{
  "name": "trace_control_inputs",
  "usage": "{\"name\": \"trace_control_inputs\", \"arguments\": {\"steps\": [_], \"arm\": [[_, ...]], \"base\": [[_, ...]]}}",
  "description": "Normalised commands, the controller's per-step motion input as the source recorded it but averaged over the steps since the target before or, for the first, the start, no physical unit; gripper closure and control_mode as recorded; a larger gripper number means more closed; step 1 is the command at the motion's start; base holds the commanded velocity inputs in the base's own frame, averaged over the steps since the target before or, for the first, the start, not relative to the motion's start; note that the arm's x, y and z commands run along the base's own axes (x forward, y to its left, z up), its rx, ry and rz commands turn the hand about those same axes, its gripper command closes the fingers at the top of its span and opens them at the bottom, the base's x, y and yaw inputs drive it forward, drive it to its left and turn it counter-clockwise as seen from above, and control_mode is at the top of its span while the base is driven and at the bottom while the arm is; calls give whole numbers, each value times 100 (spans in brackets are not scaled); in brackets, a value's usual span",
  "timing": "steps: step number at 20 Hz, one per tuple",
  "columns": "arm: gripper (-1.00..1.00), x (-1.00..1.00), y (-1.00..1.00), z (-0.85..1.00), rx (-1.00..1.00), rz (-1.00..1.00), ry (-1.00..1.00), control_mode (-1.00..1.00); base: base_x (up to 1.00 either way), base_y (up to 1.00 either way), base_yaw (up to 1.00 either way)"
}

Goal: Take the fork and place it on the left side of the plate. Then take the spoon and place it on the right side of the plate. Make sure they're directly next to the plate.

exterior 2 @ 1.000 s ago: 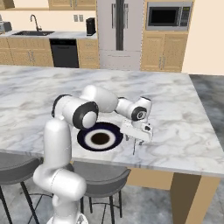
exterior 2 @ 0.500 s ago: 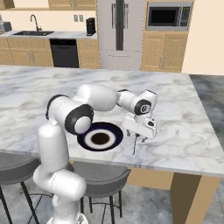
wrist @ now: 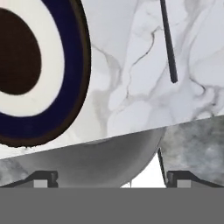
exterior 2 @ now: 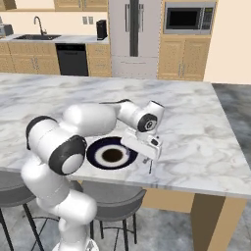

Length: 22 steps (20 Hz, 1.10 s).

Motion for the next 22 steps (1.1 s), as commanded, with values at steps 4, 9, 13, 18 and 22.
{"name": "trace_control_inputs", "arguments": {"steps": [4, 9, 13, 18, 22], "arm": [[-100, -43, 100, 10, -3, -3, -9, -100], [-100, -45, 88, 21, -3, 2, -32, -100], [-100, -44, 62, 11, -5, 11, -55, -100], [-100, -31, 29, 11, -9, 12, -68, -100], [-100, -10, 17, 12, -7, 10, -59, -100]], "base": [[0, 0, 0], [0, 0, 0], [0, 0, 0], [0, 0, 0], [0, 0, 0]]}}
